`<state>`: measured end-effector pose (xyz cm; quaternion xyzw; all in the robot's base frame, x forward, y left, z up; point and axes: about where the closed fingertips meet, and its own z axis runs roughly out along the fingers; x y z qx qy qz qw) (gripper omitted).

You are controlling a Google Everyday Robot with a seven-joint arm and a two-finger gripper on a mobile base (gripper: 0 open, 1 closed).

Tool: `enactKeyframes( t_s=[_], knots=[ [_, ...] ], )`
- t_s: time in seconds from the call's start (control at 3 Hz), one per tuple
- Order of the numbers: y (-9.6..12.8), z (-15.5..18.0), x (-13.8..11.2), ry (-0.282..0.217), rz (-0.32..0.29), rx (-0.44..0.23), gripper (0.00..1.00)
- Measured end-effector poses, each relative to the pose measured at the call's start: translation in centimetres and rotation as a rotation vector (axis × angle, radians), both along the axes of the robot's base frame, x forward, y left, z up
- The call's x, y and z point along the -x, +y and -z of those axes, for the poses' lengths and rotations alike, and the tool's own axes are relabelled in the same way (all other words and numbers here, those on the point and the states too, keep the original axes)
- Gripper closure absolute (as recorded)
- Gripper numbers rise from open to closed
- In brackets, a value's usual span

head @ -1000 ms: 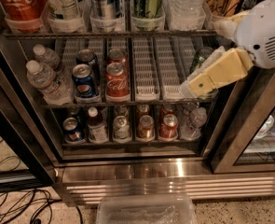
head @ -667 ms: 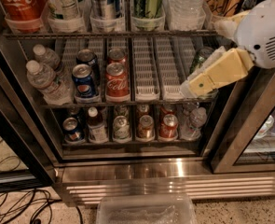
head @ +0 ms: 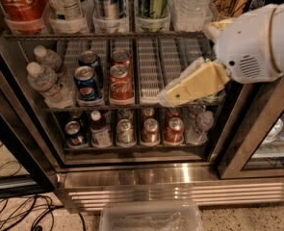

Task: Pick green can from top shelf of fridge

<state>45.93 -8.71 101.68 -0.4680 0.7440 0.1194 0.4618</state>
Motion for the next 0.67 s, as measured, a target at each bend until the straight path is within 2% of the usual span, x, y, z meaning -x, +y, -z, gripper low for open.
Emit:
enactKeyframes(
  t_s=[0.33,0.67],
  knots=[
    [2.5,0.4,0.2,-0.058,0.080,-0.029,0.00],
    [3.8,0.1,-0.5,-0.110,0.193,-0.077,0.00]
  ],
)
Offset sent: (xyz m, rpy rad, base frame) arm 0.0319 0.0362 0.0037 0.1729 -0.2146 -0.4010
